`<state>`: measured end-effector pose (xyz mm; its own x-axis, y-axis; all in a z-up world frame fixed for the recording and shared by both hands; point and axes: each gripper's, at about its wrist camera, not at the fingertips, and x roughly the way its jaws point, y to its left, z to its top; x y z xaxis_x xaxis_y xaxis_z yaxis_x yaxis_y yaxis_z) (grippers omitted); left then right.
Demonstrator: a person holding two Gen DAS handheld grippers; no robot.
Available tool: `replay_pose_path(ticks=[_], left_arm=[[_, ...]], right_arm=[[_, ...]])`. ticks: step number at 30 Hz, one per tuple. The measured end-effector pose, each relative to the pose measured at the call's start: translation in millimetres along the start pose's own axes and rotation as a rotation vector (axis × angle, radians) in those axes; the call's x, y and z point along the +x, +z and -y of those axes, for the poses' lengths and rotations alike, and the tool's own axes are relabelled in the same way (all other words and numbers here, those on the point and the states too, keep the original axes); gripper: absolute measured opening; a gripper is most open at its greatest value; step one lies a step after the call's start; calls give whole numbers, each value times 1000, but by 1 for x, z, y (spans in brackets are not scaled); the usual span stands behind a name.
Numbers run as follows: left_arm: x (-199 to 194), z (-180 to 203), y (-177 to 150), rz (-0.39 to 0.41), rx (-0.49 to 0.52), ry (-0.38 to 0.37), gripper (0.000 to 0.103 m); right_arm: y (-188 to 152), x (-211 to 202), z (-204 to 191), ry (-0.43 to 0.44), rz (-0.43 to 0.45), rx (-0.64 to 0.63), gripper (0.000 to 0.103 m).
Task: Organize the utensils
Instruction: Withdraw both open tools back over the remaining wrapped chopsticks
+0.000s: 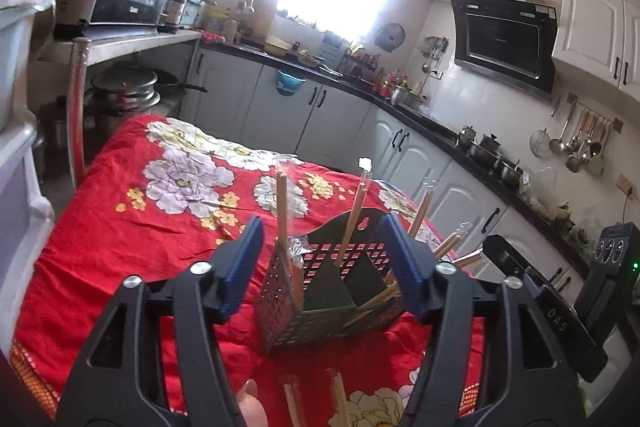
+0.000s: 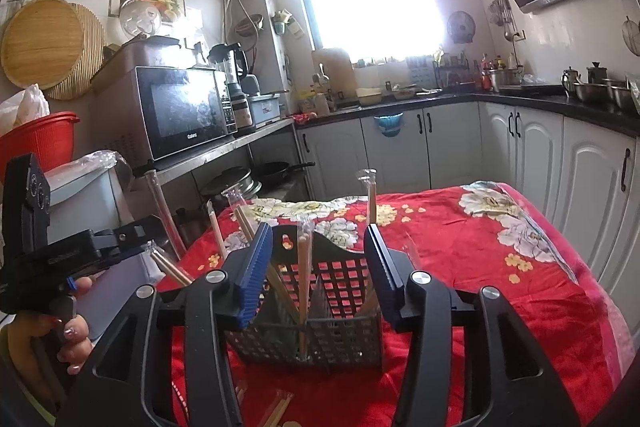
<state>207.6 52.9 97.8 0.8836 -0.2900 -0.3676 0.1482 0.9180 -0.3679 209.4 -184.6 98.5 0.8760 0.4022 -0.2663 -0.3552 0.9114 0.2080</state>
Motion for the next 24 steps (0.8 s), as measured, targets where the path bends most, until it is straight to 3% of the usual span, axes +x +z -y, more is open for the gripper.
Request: replay_pose_path(ticks=[14,24], left_arm=[[-30,-8,-15,30,-15,40,88],[-47,-3,-25,32,1,48,92]], right_arm=[[-10,-19,-8,-5,-17,-42,62],[-18,-38,-13,-13,-25,-63,67]])
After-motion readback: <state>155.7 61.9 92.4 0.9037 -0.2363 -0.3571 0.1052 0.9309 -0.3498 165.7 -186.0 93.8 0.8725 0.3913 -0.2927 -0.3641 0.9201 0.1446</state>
